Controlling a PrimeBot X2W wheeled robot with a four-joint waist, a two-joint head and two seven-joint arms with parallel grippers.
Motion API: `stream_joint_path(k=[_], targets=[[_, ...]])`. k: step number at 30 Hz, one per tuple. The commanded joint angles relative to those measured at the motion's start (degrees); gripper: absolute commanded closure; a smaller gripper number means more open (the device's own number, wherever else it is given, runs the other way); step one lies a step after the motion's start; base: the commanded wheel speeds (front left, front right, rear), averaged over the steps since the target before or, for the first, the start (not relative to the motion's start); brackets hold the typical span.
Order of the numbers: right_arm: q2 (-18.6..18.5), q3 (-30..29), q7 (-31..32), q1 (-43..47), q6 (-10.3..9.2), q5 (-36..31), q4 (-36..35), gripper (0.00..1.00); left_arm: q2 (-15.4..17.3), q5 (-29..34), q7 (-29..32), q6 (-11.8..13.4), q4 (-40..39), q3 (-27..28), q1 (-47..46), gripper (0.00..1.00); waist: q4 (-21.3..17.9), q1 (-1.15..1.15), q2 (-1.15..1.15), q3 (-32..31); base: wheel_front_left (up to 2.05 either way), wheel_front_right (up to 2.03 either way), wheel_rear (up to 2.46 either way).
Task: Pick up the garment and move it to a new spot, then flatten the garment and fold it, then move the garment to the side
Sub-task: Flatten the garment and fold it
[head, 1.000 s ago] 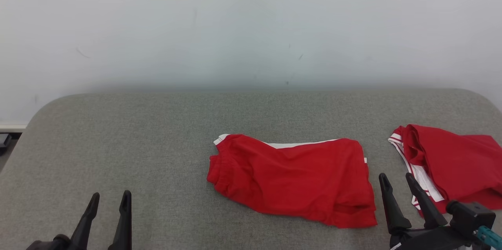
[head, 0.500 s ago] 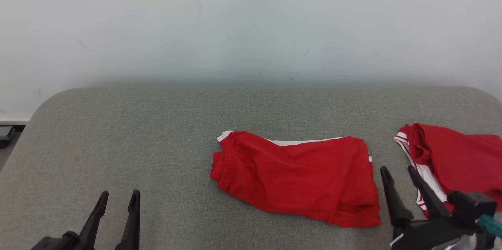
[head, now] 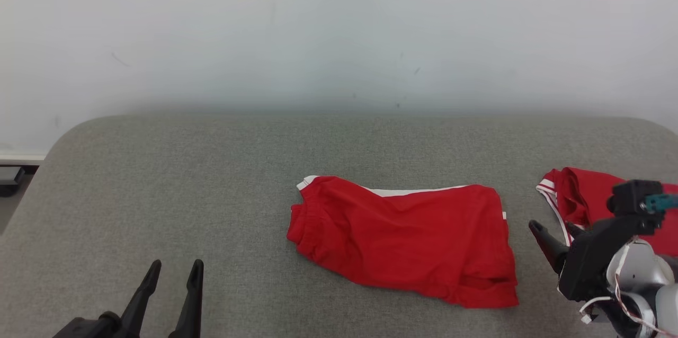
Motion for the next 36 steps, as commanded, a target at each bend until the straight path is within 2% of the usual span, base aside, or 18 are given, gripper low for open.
stream_joint_path(k=[1,4,5,8,13,21,29,36], targets=[[-0.2,-0.66,4.07,-1.18,-0.03,-1.08,0.17,0.0,0.1,0.25,0.15,-0.34,-0.09,-0.11,-0.79,0.0,0.29,0.0,0.0,0.02,0.0,0.0,0.0],[-0.14,-0.19,15.02,-2.79,-0.03,-3.23,0.25,0.0,-0.07,0.37,0.34,-0.54,0.02,-0.63,-1.26,0.0,0.89,0.0,0.0,0.14,0.0,0.0,0.0],[-0.26,-0.52,20.47,-4.13,-0.03,-4.93,-0.46,0.0,-0.23,0.45,0.43,-0.87,0.16,-1.04,-1.42,0.0,1.43,0.0,0.0,0.25,0.0,0.0,0.0],[-0.2,-2.27,25.0,-6.37,-0.03,-7.28,0.19,0.0,-0.5,0.59,0.48,-1.05,0.35,-1.55,-2.14,0.0,2.34,0.0,0.0,0.61,0.0,0.0,0.0],[-0.22,-6.3,29.05,-10.45,-0.03,-10.72,5.48,0.0,-0.89,0.71,0.72,-1.79,0.77,-2.6,-2.96,0.0,4.13,0.0,0.0,1.38,0.0,0.0,0.0],[-0.21,-13.18,28.62,-16.74,-0.03,-14.95,15.91,0.0,-1.17,1.0,1.17,-2.98,1.42,-4.02,-5.31,0.0,7.96,0.0,0.0,4.02,0.0,0.0,0.0],[-0.23,-20.04,23.34,-21.27,-0.03,-18.86,27.53,0.0,-1.79,1.53,1.18,-4.39,2.53,-5.43,-7.93,0.0,11.81,0.0,0.0,6.21,0.0,0.0,0.0],[-0.22,-23.75,18.97,-23.68,-0.03,-21.4,36.25,0.0,-1.73,1.48,0.95,-4.64,3.15,-5.6,-8.78,0.0,13.49,0.0,0.0,6.88,0.0,0.0,0.0]])
